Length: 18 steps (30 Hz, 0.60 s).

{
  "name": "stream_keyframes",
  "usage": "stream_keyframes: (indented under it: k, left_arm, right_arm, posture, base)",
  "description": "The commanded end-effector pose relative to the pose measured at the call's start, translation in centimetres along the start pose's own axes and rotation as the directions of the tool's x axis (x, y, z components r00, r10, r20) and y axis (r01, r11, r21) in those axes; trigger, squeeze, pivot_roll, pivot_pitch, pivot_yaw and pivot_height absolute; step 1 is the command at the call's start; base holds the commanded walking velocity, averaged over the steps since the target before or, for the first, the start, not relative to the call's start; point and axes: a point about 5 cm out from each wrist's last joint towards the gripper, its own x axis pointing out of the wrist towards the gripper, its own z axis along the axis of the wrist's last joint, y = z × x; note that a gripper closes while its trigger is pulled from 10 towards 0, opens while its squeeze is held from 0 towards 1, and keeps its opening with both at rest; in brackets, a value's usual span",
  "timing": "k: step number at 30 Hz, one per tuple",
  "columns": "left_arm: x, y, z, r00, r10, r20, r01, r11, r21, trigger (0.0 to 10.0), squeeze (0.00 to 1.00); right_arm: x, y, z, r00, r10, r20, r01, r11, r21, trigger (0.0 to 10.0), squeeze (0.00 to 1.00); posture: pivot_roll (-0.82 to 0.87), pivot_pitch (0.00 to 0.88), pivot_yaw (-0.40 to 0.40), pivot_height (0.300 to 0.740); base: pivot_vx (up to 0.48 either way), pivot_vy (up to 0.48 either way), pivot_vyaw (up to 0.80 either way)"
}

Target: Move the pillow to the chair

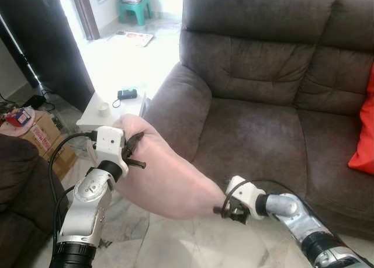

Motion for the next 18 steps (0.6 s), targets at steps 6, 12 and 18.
stream_keyframes:
  k: [6,12,18]
  left_arm:
    - [0.3,-0.3,2.6,0.993,-0.010,0.118,0.008,1.000,0.020,10.0,0.00]
    - [0.3,-0.3,2.8,0.992,-0.013,0.123,0.010,1.000,0.020,10.0,0.00]
    - [0.3,-0.3,2.9,0.992,-0.014,0.126,0.012,1.000,0.018,10.0,0.00]
  right_arm:
    - [0.5,1.6,-1.0,0.997,0.066,-0.038,-0.064,0.998,0.028,10.0,0.00]
    - [1.0,1.9,-1.0,0.998,0.056,-0.039,-0.054,0.997,0.049,10.0,0.00]
    - [1.3,1.9,-1.0,0.999,0.015,-0.048,-0.013,0.999,0.049,10.0,0.00]
  posture:
    - [0.12,0.059,0.009,0.740]
    - [0.12,0.055,0.008,0.740]
    - [0.13,0.051,0.006,0.740]
  base:
    - [0.000,0.000,0.00]
    - [0.000,0.000,0.00]
    - [0.000,0.000,0.00]
